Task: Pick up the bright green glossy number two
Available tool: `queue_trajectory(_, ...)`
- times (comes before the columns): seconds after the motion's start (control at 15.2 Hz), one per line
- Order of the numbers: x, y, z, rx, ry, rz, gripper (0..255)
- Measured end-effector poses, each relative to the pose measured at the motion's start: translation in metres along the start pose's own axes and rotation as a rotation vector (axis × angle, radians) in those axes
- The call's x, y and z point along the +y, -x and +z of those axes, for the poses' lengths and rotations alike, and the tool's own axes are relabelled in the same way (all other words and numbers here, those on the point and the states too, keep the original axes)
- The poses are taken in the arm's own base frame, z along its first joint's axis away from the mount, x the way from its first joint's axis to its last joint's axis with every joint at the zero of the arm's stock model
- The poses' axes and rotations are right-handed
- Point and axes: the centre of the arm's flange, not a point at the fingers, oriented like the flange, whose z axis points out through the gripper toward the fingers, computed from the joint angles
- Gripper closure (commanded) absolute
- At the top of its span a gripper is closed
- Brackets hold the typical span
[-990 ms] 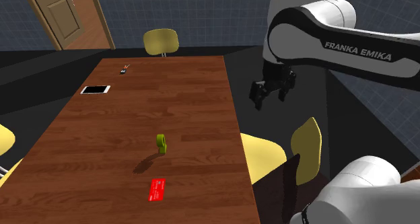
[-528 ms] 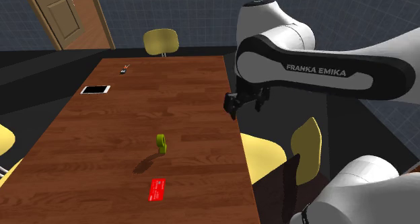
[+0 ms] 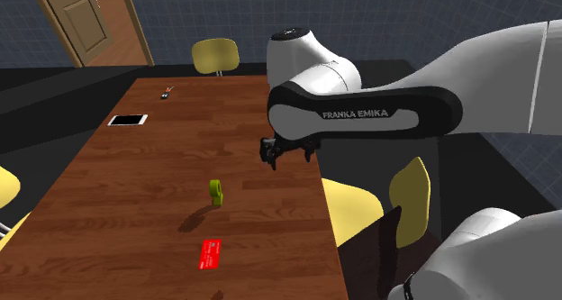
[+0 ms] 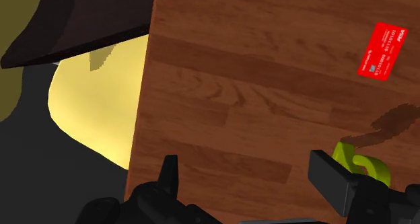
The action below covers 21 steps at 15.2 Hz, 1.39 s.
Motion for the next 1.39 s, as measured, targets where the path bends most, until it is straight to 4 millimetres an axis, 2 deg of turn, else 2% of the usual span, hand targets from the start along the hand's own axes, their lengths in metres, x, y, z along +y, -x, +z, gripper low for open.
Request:
queue_trajectory(0.86,-0.144,-0.059,0.070,0.064,0.001,0.147,0)
queue_trajectory(1.25,-0.204,-0.096,0.102,0.093,0.002,0.217,0)
queue_trajectory(1.39,-0.214,-0.103,0.110,0.098,0.003,0.230,0)
